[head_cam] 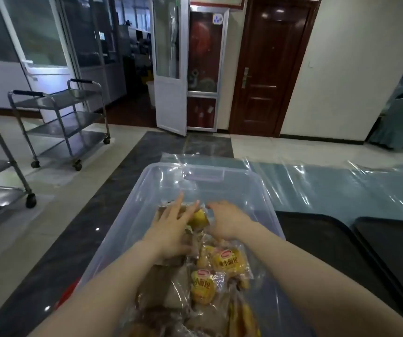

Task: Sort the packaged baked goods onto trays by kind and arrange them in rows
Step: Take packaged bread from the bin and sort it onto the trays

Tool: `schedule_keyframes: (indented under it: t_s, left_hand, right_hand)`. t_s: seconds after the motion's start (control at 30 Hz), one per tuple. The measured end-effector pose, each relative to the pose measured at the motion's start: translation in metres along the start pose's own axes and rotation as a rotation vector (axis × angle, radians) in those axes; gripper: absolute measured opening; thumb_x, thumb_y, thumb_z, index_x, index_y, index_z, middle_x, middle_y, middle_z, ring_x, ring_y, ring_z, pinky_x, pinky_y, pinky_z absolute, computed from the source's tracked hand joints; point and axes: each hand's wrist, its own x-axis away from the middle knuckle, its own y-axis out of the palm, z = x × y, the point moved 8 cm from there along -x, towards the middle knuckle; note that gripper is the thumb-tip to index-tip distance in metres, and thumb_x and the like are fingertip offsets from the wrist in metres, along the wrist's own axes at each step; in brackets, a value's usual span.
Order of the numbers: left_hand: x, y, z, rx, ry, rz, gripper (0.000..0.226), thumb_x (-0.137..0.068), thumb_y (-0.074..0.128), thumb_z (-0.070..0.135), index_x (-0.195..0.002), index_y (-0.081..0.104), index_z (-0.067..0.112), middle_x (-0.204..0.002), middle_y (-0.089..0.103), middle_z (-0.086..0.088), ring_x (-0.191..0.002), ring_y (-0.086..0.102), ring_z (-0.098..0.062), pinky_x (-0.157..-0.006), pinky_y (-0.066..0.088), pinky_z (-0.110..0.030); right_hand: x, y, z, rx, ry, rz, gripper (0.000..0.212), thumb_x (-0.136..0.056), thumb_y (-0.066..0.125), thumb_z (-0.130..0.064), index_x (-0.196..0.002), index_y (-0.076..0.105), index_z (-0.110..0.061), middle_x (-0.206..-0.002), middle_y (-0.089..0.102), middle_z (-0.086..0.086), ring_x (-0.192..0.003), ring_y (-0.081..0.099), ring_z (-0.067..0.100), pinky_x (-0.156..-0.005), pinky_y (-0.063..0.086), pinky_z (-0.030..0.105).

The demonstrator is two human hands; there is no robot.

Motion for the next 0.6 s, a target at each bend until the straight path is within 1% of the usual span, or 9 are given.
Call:
schedule_keyframes:
  t_s: [0.07, 0.13, 0.2, 0.3, 0.37, 0.43, 0.5, 0.57, 0.6]
  left_hand:
    - [0.000, 0.017, -0.016, -0.009, -0.030, -0.126, 0.122, -0.065, 0.073, 0.061, -0.136, -0.027, 0.054, -0.150, -0.038, -0.001, -0.143, -0.017, -0.033, -0.114, 0.003, -0.060]
    - [0.003, 0.036, -0.034, -0.091, -0.074, -0.253, 0.125, -0.062, 0.073, 0.065, -0.135, -0.029, 0.054, -0.147, -0.041, -0.003, -0.141, -0.023, -0.035, -0.113, -0.002, -0.059]
    - [0.004, 0.051, -0.038, -0.142, -0.068, -0.324, 0.125, -0.062, 0.072, 0.067, -0.138, -0.025, 0.050, -0.147, -0.042, -0.005, -0.139, -0.025, -0.037, -0.112, -0.004, -0.058]
    - [0.003, 0.063, -0.041, -0.119, -0.138, -0.351, 0.118, -0.066, 0.071, 0.064, -0.141, -0.018, 0.050, -0.146, -0.043, -0.008, -0.140, -0.021, -0.041, -0.114, 0.002, -0.057]
    - [0.004, 0.070, -0.042, -0.069, -0.182, -0.366, 0.110, -0.070, 0.071, 0.059, -0.144, -0.010, 0.050, -0.147, -0.042, -0.009, -0.140, -0.018, -0.043, -0.115, 0.008, -0.056]
    - [0.006, 0.073, -0.041, -0.054, -0.204, -0.379, 0.103, -0.074, 0.071, 0.053, -0.145, -0.003, 0.051, -0.150, -0.037, -0.008, -0.140, -0.014, -0.044, -0.115, 0.011, -0.058]
    - [0.006, 0.072, -0.040, -0.071, -0.198, -0.377, 0.095, -0.078, 0.069, 0.049, -0.145, 0.000, 0.050, -0.153, -0.030, -0.006, -0.141, -0.007, -0.045, -0.114, 0.014, -0.057]
    - [0.005, 0.070, -0.039, -0.083, -0.176, -0.368, 0.088, -0.082, 0.065, 0.045, -0.145, 0.004, 0.051, -0.156, -0.023, -0.006, -0.142, 0.003, -0.045, -0.114, 0.019, -0.054]
    - [0.003, 0.068, -0.038, -0.093, -0.165, -0.362, 0.084, -0.084, 0.064, 0.044, -0.145, 0.006, 0.050, -0.157, -0.019, -0.007, -0.141, 0.010, -0.045, -0.113, 0.023, -0.053]
  right_hand:
    - [-0.007, 0.023, -0.001, -0.025, 0.020, -0.146, 0.085, -0.075, 0.073, -0.041, -0.146, 0.029, -0.025, -0.143, 0.042, 0.009, -0.125, 0.046, 0.030, -0.100, 0.044, 0.042]
    - [-0.008, 0.047, 0.001, 0.000, 0.029, -0.269, 0.103, -0.067, 0.078, -0.046, -0.149, 0.018, -0.031, -0.152, 0.030, 0.011, -0.133, 0.036, 0.034, -0.105, 0.039, 0.046]
    - [-0.011, 0.061, 0.010, 0.043, 0.057, -0.285, 0.117, -0.064, 0.081, -0.050, -0.151, 0.005, -0.036, -0.159, 0.004, 0.015, -0.143, 0.012, 0.043, -0.113, 0.026, 0.053]
    - [-0.013, 0.077, 0.029, 0.011, 0.202, -0.250, 0.126, -0.065, 0.079, -0.056, -0.148, -0.014, -0.041, -0.154, -0.030, 0.013, -0.141, -0.015, 0.047, -0.113, 0.016, 0.062]
    - [-0.010, 0.095, 0.033, 0.001, 0.204, -0.322, 0.131, -0.062, 0.079, -0.060, -0.145, -0.021, -0.044, -0.154, -0.029, 0.014, -0.142, -0.014, 0.045, -0.113, 0.015, 0.063]
    - [-0.004, 0.111, 0.030, 0.076, 0.127, -0.459, 0.135, -0.057, 0.079, -0.065, -0.143, -0.023, -0.047, -0.158, -0.018, 0.013, -0.144, -0.004, 0.043, -0.113, 0.017, 0.060]
    - [0.001, 0.115, 0.030, 0.172, 0.077, -0.549, 0.136, -0.055, 0.080, -0.064, -0.141, -0.024, -0.048, -0.158, -0.020, 0.010, -0.145, -0.002, 0.040, -0.114, 0.018, 0.059]
    - [0.001, 0.112, 0.032, 0.263, 0.061, -0.552, 0.132, -0.060, 0.084, -0.051, -0.144, -0.018, -0.046, -0.155, -0.030, 0.008, -0.144, 0.004, 0.042, -0.112, 0.024, 0.056]
    - [-0.001, 0.109, 0.031, 0.309, 0.064, -0.531, 0.126, -0.065, 0.085, -0.041, -0.148, -0.009, -0.044, -0.154, -0.031, 0.008, -0.143, 0.013, 0.043, -0.110, 0.030, 0.053]
